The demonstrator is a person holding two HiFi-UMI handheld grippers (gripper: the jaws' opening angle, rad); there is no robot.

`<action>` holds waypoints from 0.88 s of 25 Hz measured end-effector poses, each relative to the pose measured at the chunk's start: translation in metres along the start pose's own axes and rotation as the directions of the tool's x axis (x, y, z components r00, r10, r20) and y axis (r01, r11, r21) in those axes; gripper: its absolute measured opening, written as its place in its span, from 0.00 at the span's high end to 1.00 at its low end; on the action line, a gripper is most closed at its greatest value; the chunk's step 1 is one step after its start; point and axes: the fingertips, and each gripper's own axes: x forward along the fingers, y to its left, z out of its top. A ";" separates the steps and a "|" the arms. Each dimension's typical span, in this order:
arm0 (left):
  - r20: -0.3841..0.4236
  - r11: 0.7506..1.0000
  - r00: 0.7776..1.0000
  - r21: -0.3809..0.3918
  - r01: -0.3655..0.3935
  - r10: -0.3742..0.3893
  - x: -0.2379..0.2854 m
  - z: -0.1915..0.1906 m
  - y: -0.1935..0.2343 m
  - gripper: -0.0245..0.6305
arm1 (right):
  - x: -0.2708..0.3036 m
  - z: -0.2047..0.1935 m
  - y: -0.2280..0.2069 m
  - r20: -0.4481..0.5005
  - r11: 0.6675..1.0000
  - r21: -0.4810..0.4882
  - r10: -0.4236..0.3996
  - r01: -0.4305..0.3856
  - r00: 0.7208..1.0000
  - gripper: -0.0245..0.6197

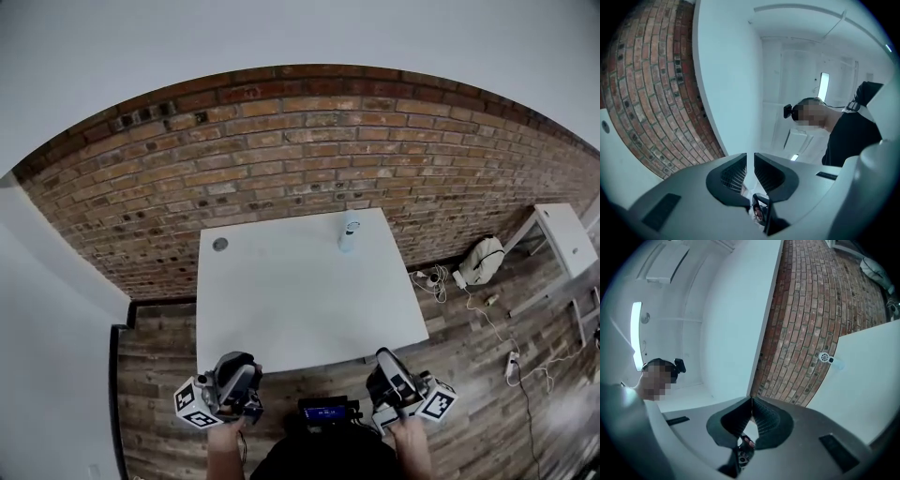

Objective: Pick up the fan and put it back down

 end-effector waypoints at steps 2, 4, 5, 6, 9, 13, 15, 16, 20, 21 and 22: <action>-0.024 1.000 1.000 0.025 0.019 -0.019 0.011 -0.002 -0.005 0.88 | 0.000 0.006 -0.004 -0.001 1.000 0.013 0.011 -0.011 1.000 0.95; -0.041 0.999 0.999 0.038 0.027 -0.026 0.023 -0.007 -0.010 0.89 | 0.000 0.014 -0.007 -0.009 1.000 0.019 0.021 -0.021 1.000 0.95; -0.052 0.998 0.998 0.046 0.033 -0.030 0.029 -0.010 -0.012 0.89 | 0.000 0.018 -0.006 -0.010 0.999 0.016 0.028 -0.028 1.000 0.95; -0.065 0.998 0.997 0.055 0.038 -0.035 0.035 -0.013 -0.015 0.89 | -0.001 0.023 -0.006 -0.009 0.999 0.014 0.035 -0.035 0.999 0.95; -0.090 0.997 0.995 0.068 0.043 -0.037 0.046 -0.019 -0.020 0.90 | -0.001 0.031 -0.009 -0.002 0.998 0.032 0.060 -0.060 0.998 0.95; -0.101 0.997 0.995 0.067 0.031 -0.025 0.058 -0.026 -0.018 0.92 | -0.002 0.043 -0.010 0.001 0.996 0.036 0.081 -0.081 0.997 0.95; -0.108 0.997 0.994 0.067 0.026 -0.018 0.061 -0.029 -0.018 0.92 | -0.007 0.045 -0.017 0.003 0.996 0.051 0.077 -0.077 0.997 0.95; -0.114 0.997 0.993 0.068 0.024 -0.016 0.062 -0.031 -0.018 0.92 | -0.009 0.045 -0.021 0.003 0.995 0.060 0.077 -0.077 0.997 0.95; -0.126 0.997 0.992 0.071 0.022 -0.013 0.067 -0.033 -0.018 0.93 | -0.005 0.047 -0.023 0.000 0.994 0.069 0.087 -0.086 0.996 0.95; -0.126 0.997 0.992 0.070 0.022 -0.013 0.068 -0.034 -0.019 0.94 | -0.005 0.047 -0.023 -0.002 0.994 0.068 0.087 -0.086 0.996 0.95; -0.128 0.997 0.992 0.069 0.023 -0.014 0.068 -0.035 -0.019 0.94 | -0.004 0.047 -0.022 -0.004 0.994 0.068 0.088 -0.088 0.996 0.95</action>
